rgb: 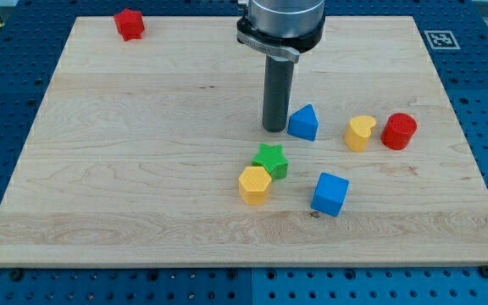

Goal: Place the triangle vertically above the heart

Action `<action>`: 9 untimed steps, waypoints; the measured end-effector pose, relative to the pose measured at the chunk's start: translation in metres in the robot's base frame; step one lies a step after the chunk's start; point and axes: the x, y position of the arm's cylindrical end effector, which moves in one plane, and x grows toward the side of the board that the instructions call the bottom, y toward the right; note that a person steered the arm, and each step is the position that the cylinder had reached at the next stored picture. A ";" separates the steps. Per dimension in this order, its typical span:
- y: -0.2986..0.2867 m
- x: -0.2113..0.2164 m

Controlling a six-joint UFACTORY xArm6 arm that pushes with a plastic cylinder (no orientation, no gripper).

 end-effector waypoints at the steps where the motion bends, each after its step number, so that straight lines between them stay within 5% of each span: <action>1: -0.005 0.006; 6: 0.041 0.018; 9: 0.052 -0.046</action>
